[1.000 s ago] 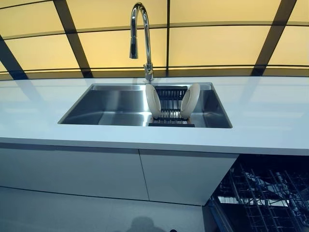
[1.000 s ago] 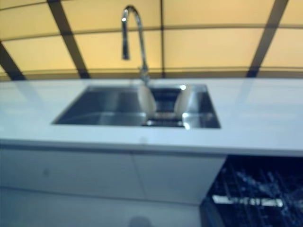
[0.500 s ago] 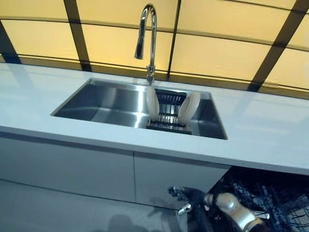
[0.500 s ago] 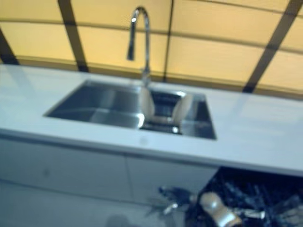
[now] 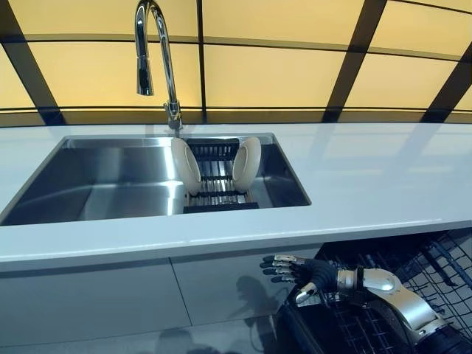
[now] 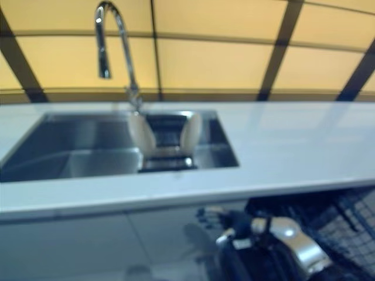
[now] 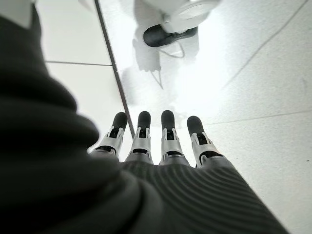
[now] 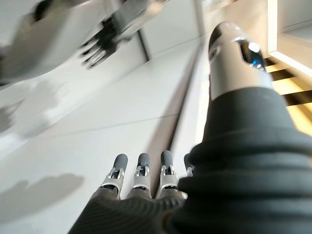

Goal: Take plates into dishwasher

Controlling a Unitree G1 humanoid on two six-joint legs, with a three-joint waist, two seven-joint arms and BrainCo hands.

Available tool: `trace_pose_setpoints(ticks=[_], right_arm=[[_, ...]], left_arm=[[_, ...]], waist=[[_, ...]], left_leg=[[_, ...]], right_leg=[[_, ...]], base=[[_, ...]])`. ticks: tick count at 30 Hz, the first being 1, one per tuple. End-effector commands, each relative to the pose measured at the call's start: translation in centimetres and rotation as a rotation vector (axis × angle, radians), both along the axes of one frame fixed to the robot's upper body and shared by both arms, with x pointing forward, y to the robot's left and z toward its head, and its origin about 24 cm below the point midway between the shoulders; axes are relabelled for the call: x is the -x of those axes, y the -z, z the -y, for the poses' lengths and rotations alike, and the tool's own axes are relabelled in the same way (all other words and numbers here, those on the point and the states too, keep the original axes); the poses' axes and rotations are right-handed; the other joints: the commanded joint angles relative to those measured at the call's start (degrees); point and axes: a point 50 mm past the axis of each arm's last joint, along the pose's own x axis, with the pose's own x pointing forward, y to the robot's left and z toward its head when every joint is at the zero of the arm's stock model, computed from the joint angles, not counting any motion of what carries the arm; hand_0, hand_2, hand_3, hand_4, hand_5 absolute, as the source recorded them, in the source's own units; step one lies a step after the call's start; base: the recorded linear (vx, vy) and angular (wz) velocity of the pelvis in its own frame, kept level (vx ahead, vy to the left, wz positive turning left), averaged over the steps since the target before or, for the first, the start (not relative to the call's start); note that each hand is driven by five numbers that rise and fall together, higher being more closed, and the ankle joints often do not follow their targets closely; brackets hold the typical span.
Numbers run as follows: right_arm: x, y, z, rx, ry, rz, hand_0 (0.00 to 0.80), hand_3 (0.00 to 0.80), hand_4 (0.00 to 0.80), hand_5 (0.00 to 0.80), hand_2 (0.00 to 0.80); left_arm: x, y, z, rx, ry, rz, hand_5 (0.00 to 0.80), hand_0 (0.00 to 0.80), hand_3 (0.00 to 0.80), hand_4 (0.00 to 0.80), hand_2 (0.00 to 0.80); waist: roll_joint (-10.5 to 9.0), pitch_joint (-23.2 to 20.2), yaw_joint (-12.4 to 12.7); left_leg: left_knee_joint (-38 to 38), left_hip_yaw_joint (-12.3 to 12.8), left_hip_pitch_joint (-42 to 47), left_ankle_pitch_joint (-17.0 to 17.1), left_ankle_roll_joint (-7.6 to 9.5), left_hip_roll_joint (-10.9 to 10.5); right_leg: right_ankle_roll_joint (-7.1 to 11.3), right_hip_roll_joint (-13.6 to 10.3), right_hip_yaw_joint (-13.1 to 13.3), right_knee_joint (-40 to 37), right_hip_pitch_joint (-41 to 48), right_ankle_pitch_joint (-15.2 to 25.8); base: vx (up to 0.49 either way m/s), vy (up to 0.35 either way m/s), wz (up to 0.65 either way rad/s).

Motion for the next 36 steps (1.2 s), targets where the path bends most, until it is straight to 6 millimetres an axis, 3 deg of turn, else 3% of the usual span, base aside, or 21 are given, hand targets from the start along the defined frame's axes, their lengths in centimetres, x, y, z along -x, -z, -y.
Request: trace_pose_setpoints(ticks=[1,6,18,20,23,25,29,36], right_arm=[[-2.4,-4.2,-0.6,-0.296,0.033,0.069,0.000,0.000,0.000,0.000,0.000],[-5.3,-7.9,0.7,-0.465,0.213,0.178,0.000,0.000,0.000,0.000,0.000],[-10.1,-14.2,5.2,-0.427,0.739,0.407,0.000,0.000,0.000,0.000,0.000],[-10.8,-14.8,5.8,-0.395,0.827,0.420,0.000,0.000,0.000,0.000,0.000],[-11.4,-15.6,6.1,-0.379,0.876,0.432,0.000,0.000,0.000,0.000,0.000],[-11.7,-16.3,6.4,-0.366,0.920,0.451,0.000,0.000,0.000,0.000,0.000],[-12.0,-17.6,7.7,-0.249,0.976,0.509,0.000,0.000,0.000,0.000,0.000],[-12.9,-18.6,9.0,-0.093,1.029,0.495,0.000,0.000,0.000,0.000,0.000]], left_arm=[[0.8,-0.2,-1.3,-0.035,0.015,-0.038,0.000,0.000,0.000,0.000,0.000],[1.7,0.2,-0.5,-0.021,0.038,-0.070,0.000,0.000,0.000,0.000,0.000],[1.1,0.4,0.4,-0.005,0.049,-0.066,0.000,0.000,0.000,0.000,0.000],[0.9,0.3,0.3,-0.016,0.069,-0.072,0.000,0.000,0.000,0.000,0.000],[0.9,0.1,-0.3,-0.028,0.077,-0.080,0.000,0.000,0.000,0.000,0.000],[0.9,0.0,-0.8,-0.035,0.064,-0.076,0.000,0.000,0.000,0.000,0.000],[0.2,-0.2,-0.9,-0.031,0.042,-0.068,0.000,0.000,0.000,0.000,0.000],[0.6,0.3,0.5,-0.001,0.086,-0.089,0.000,0.000,0.000,0.000,0.000]], waist=[[-0.10,-2.76,1.45],[-0.21,-3.71,1.80],[-0.05,-3.66,2.80],[0.11,-3.53,3.05],[0.33,-2.11,3.17],[0.46,-0.90,3.81],[-0.23,-0.84,4.14],[-0.84,-2.09,4.44]], left_leg=[[-10.38,0.23,7.67,2.66,0.01,1.35],[-10.38,1.23,9.12,1.51,0.23,1.77],[-10.38,0.80,11.20,-0.25,0.75,1.59],[-10.38,0.40,10.97,-0.17,1.26,1.26],[-10.38,0.27,10.82,0.46,1.43,1.06],[-10.38,-0.09,11.00,1.04,0.64,1.43],[-10.38,-0.92,10.83,0.51,0.09,1.61],[-10.38,-0.93,10.64,-0.06,-0.28,1.05]], right_leg=[[5.68,-2.16,3.31,4.48,0.91,-4.46],[5.58,-2.31,4.15,3.53,1.95,-4.68],[5.67,-2.97,4.00,3.13,3.20,-4.83],[5.97,-3.17,3.19,7.25,2.45,-5.46],[7.67,-3.63,2.34,20.48,-5.18,-1.22],[7.41,-4.05,1.12,11.91,-4.74,-0.92],[6.66,-2.87,2.26,1.65,-0.86,-0.51],[6.11,-2.65,2.27,-2.69,2.36,0.07]], base=[[0.093,-0.008,0.37],[0.097,-0.005,0.12],[0.064,0.030,0.05],[0.058,0.063,-0.05],[-0.010,0.019,-0.12],[0.008,-0.055,0.01],[0.064,-0.129,0.01],[0.057,-0.024,0.18]])
